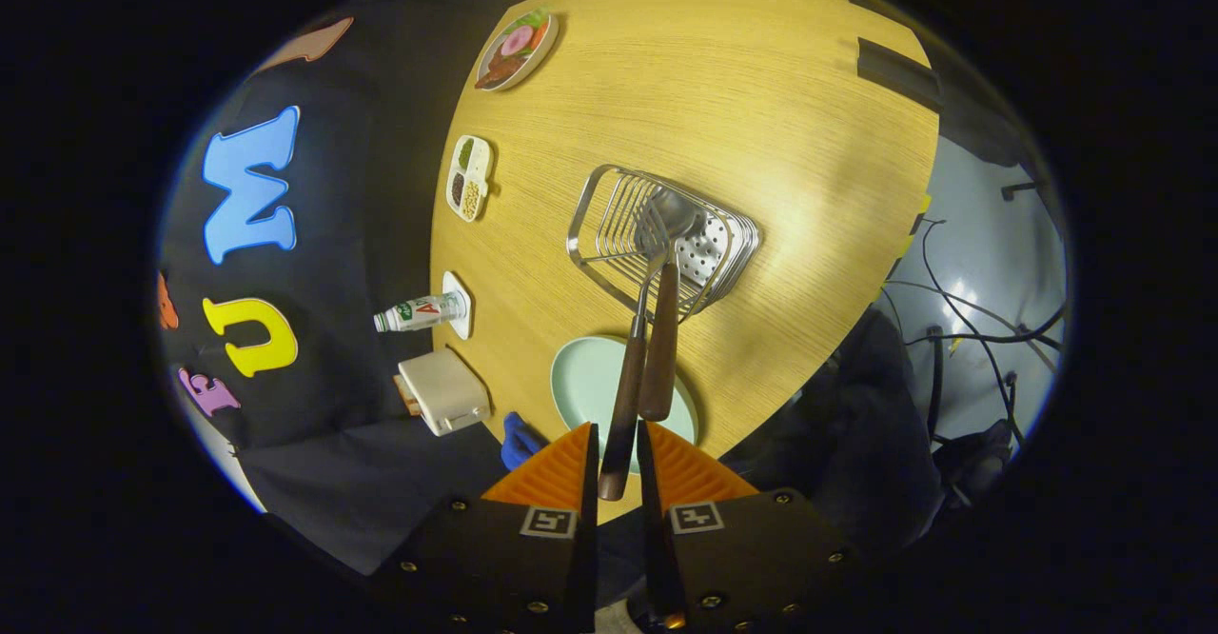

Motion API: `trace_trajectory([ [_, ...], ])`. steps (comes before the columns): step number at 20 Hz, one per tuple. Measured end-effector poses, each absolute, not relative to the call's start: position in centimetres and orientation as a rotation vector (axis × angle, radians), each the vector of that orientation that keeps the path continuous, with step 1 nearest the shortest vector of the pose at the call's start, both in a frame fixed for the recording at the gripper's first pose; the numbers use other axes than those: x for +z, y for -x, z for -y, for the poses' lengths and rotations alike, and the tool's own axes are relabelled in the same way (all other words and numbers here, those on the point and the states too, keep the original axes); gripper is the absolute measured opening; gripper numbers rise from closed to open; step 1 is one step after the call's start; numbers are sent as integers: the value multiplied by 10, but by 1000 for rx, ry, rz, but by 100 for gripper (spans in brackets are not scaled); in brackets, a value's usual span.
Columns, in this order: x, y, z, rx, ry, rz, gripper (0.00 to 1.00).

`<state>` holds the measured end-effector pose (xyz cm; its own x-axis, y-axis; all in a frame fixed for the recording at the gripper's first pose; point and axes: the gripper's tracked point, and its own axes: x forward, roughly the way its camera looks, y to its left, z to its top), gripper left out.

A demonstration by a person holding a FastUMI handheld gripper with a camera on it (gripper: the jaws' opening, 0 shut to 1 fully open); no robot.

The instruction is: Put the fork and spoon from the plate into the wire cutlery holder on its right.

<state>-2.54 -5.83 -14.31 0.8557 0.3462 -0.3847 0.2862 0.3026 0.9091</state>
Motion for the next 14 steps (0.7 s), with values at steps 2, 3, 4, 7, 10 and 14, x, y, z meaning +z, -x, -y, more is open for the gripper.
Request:
trace_trajectory([
  [2, -143, 25, 61, 35, -1282, -575, 21],
  [3, -142, 26, 61, 32, -1284, -571, 21],
  [4, -141, 27, 63, 29, -1289, -566, 21],
  [7, -140, 30, 64, 25, -1303, -551, 26],
  [10, -141, 33, 68, 7, -1302, -538, 30],
  [14, -137, 40, 76, -30, -1273, -497, 49],
])
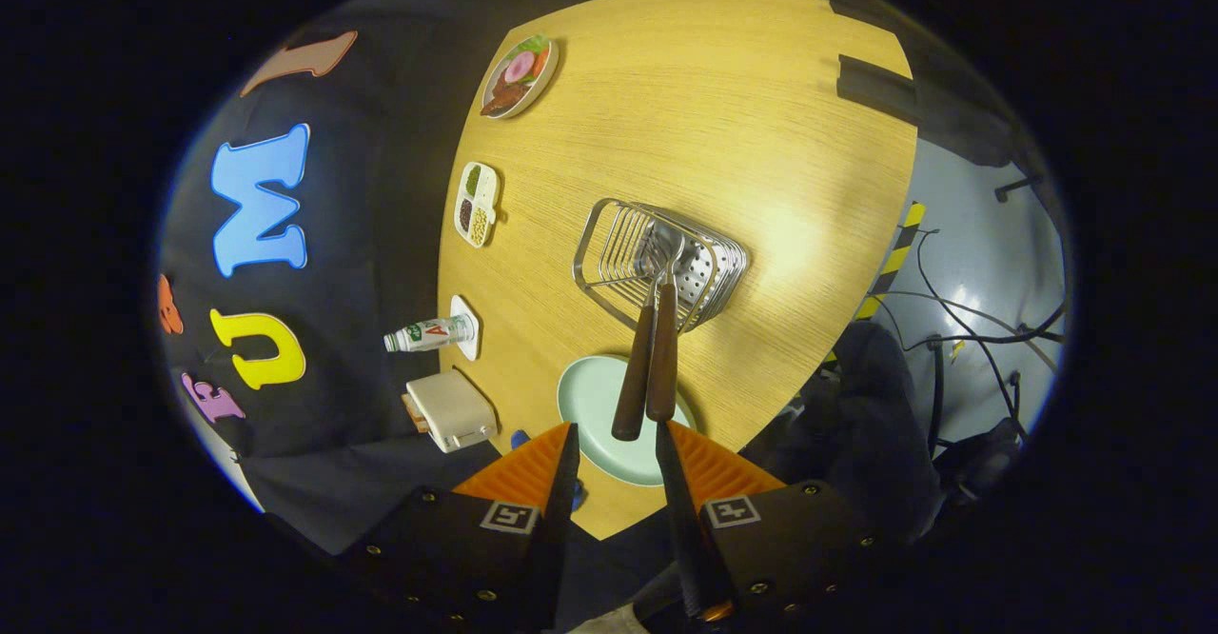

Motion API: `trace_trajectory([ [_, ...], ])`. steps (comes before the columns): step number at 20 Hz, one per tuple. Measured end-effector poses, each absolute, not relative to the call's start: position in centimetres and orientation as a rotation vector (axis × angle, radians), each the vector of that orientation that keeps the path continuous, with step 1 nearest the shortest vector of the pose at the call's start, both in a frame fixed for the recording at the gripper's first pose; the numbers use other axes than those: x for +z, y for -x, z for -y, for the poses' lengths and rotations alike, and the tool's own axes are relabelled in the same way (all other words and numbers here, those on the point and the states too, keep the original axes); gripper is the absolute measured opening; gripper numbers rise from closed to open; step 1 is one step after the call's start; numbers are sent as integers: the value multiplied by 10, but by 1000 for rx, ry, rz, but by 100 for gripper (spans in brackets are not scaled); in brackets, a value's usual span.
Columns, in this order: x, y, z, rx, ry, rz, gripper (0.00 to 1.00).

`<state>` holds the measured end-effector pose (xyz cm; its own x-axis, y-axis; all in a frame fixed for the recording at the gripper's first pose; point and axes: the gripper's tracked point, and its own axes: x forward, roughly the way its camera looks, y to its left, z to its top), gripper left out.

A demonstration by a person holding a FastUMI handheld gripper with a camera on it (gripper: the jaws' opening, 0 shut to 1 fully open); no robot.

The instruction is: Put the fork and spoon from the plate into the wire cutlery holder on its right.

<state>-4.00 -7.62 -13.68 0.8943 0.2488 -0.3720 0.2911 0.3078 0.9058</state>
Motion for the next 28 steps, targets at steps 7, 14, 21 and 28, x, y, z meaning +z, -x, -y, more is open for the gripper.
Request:
trace_trajectory([
  [7, -103, 44, 91, -90, -1142, -400, 49],
  [14, -25, 56, 137, -233, -832, -102, 49],
  [21, 61, 92, 152, -362, -435, 216, 49],
  [28, 105, 116, 145, -429, -190, 372, 49],
])
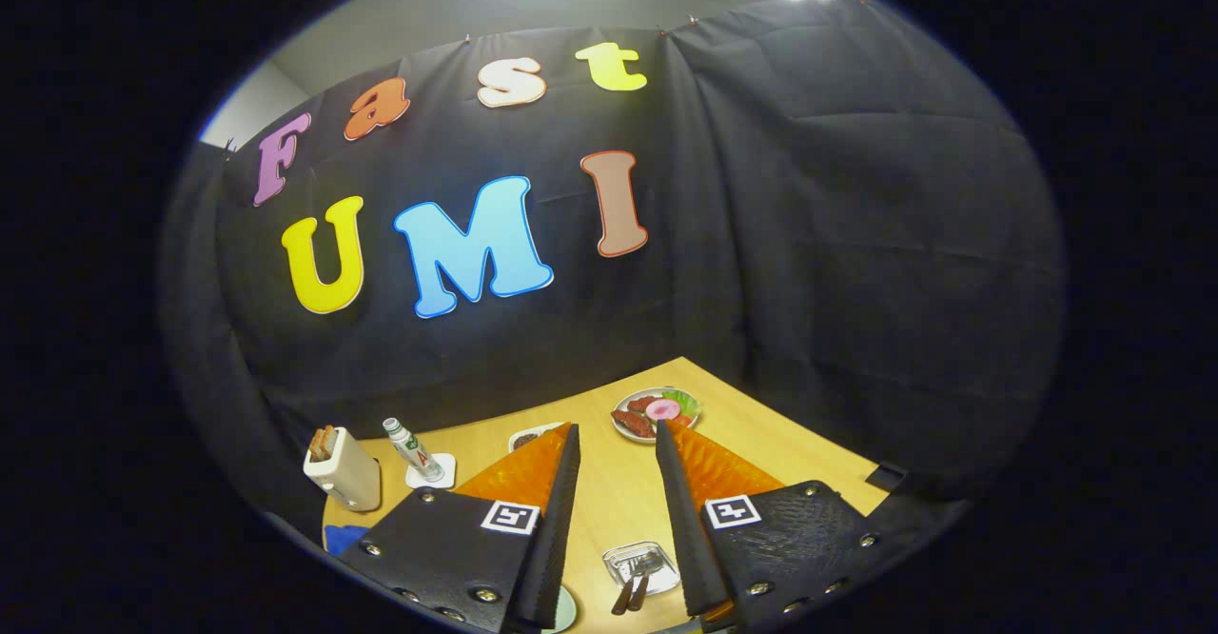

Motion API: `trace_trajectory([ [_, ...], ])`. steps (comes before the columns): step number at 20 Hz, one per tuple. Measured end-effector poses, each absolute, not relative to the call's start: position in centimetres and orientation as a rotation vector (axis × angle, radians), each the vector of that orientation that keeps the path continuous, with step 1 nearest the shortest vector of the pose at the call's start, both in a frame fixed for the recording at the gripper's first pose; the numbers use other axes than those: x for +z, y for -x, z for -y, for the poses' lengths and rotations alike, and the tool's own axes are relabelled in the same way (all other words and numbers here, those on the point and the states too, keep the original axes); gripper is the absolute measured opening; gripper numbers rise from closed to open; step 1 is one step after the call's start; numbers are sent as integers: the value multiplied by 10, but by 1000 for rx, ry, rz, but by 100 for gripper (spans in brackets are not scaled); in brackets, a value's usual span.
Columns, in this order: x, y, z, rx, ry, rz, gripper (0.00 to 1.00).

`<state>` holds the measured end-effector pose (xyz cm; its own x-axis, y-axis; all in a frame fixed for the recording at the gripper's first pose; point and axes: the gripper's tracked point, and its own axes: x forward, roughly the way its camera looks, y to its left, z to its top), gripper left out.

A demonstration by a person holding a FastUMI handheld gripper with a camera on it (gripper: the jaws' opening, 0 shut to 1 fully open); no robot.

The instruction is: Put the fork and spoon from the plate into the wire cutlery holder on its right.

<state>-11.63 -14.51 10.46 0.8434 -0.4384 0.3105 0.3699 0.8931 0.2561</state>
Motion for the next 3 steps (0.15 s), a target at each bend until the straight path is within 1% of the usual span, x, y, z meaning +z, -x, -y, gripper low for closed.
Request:
trace_trajectory([
  [3, 121, 133, 149, -466, -168, 453, 49],
])
